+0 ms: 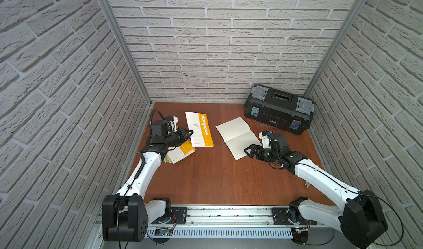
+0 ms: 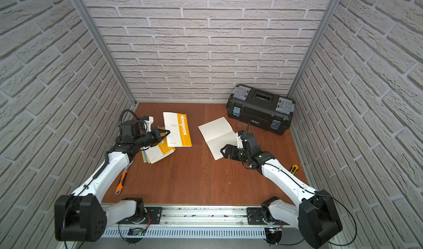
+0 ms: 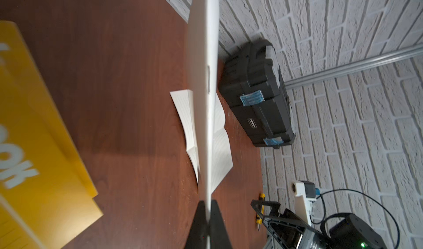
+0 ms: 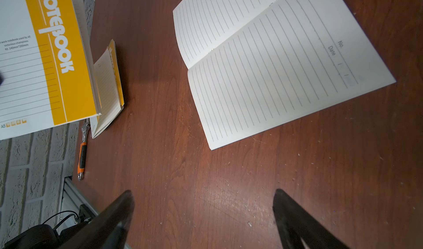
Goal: Close the notebook
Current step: Place the notebook at the notebook.
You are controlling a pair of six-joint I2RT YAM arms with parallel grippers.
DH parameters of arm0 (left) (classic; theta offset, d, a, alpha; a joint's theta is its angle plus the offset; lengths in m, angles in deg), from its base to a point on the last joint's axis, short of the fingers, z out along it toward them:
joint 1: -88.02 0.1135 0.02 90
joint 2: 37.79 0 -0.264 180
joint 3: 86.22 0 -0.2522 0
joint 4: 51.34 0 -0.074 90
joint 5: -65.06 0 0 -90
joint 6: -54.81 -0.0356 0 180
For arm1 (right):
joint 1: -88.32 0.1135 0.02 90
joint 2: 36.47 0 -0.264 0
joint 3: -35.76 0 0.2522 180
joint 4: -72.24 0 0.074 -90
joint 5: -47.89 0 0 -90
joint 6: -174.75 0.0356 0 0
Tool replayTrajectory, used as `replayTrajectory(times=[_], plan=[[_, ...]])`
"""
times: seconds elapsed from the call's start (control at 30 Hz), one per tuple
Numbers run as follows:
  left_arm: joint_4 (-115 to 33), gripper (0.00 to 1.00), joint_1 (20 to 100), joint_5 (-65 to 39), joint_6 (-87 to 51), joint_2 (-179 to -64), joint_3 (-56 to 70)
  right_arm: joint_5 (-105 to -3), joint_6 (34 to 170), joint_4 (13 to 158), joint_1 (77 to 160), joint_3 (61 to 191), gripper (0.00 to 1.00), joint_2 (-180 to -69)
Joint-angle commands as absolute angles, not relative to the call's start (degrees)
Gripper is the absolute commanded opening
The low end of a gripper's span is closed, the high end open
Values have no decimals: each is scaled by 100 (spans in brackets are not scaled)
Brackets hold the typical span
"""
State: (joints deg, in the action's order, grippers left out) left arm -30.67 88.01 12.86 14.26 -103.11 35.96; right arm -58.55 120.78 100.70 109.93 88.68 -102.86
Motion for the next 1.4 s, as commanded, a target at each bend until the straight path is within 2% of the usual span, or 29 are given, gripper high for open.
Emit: replayTrajectory(times=[0.0, 0.53, 0.93, 1.37], plan=[[-3191, 0, 9238, 1478, 1377, -9974, 3872, -6004, 12021, 9702, 11019, 8739, 95, -10344], [-2722, 0, 10953, 1866, 1301, -9708, 4470, -6136, 11946, 9384, 10940, 8536, 94, -10671], [-3231, 0, 11070, 1911, 1356, -10185, 4674, -6223, 12026, 9184, 10915, 8447, 95, -10808], [-3684, 0, 11085, 1443, 1328, -10915, 4805, -6258, 12066, 9075, 10906, 8385, 94, -10873]])
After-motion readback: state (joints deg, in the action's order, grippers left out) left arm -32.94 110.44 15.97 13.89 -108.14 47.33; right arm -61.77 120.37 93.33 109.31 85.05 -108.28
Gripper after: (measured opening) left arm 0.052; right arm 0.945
